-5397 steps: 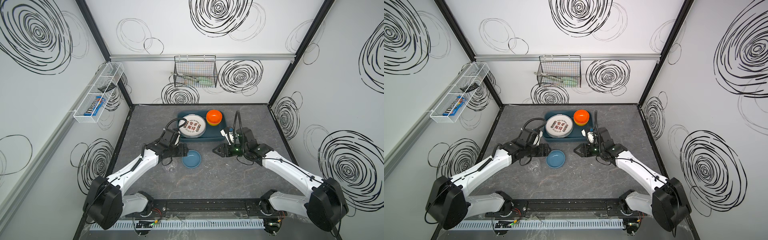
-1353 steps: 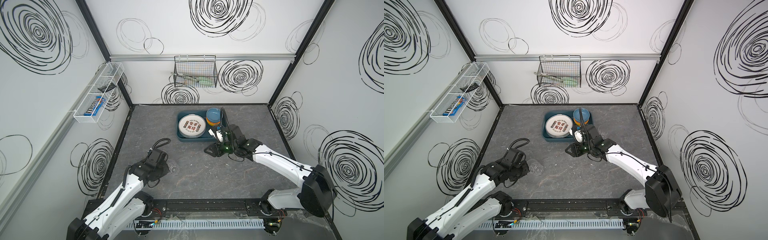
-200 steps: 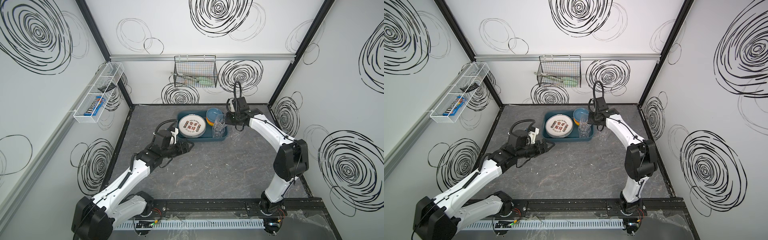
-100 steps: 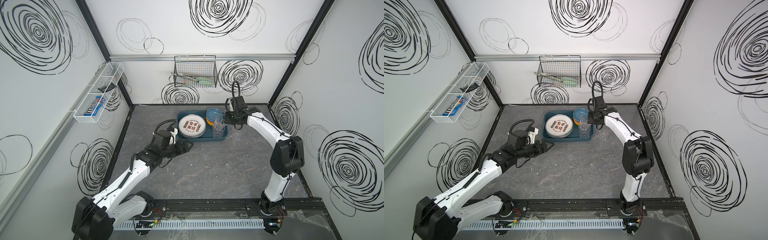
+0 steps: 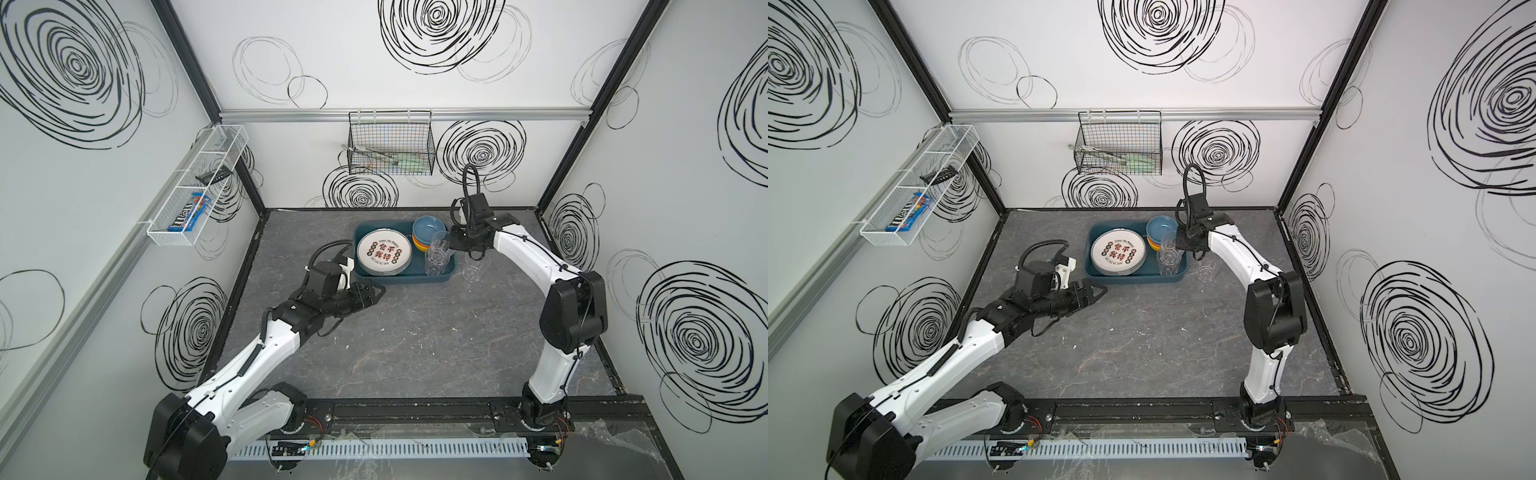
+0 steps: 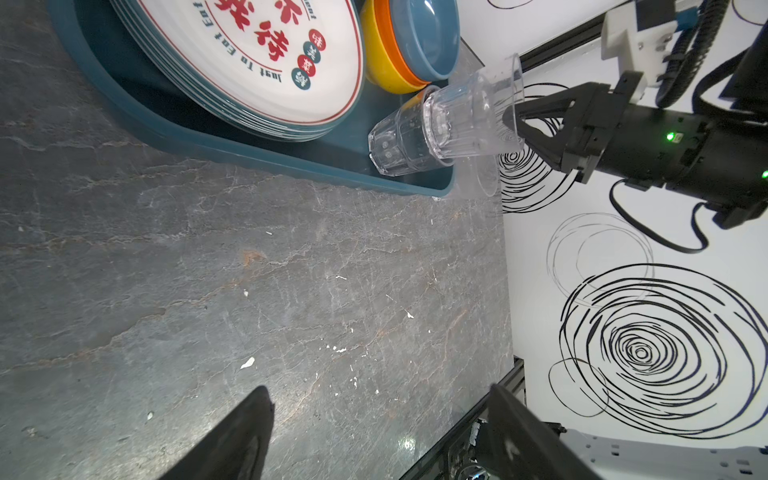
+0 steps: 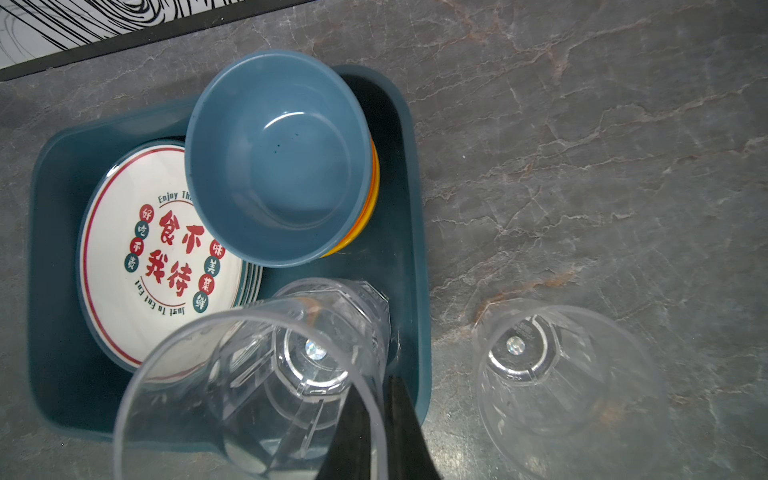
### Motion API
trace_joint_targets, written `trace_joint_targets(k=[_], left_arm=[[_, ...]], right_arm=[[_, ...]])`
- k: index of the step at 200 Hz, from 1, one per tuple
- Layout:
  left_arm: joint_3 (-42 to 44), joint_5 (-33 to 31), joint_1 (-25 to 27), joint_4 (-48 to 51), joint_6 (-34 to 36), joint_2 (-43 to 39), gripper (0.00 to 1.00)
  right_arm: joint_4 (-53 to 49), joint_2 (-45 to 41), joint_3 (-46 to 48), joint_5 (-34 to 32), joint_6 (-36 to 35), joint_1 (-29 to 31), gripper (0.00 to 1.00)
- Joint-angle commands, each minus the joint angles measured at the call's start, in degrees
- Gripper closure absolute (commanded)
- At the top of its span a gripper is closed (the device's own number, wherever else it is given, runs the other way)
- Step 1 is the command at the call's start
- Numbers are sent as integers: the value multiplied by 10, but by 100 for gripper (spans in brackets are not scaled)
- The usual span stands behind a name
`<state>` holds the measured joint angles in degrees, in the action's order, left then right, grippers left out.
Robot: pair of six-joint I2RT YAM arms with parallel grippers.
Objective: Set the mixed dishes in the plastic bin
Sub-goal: 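Lower the clear cup into the first cup in the bin with the right gripper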
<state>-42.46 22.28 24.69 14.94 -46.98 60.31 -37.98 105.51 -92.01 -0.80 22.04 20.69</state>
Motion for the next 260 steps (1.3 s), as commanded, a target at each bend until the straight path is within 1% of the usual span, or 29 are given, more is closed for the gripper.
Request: trace_joint_targets(k=[1,57,94,113,140,163,175,260], left_arm=[[8,6,-4,-23,-3,-8,16],[11,6,-7,-22,-3,-11,16],[12,7,-9,-22,-4,-12,16],[13,7,-9,-22,-3,-12,16],[15,7,-10,-21,-3,-13,16],[16,8,-10,-22,-4,-13,16],[17,8,-10,-22,-4,-15,16],[16,6,-10,-20,-1,-19,15]], right_arm=[[-14,12,-8,-11,4,5,100],[-18,35,-16,-23,2,12,100],[-21,48,-19,-28,2,18,98],[-22,53,-21,-29,2,21,94],[-25,56,-29,-33,3,26,85],[-29,58,-37,-33,3,30,83],[-30,58,-40,-35,3,32,79],[-35,27,-47,-44,5,36,72]])
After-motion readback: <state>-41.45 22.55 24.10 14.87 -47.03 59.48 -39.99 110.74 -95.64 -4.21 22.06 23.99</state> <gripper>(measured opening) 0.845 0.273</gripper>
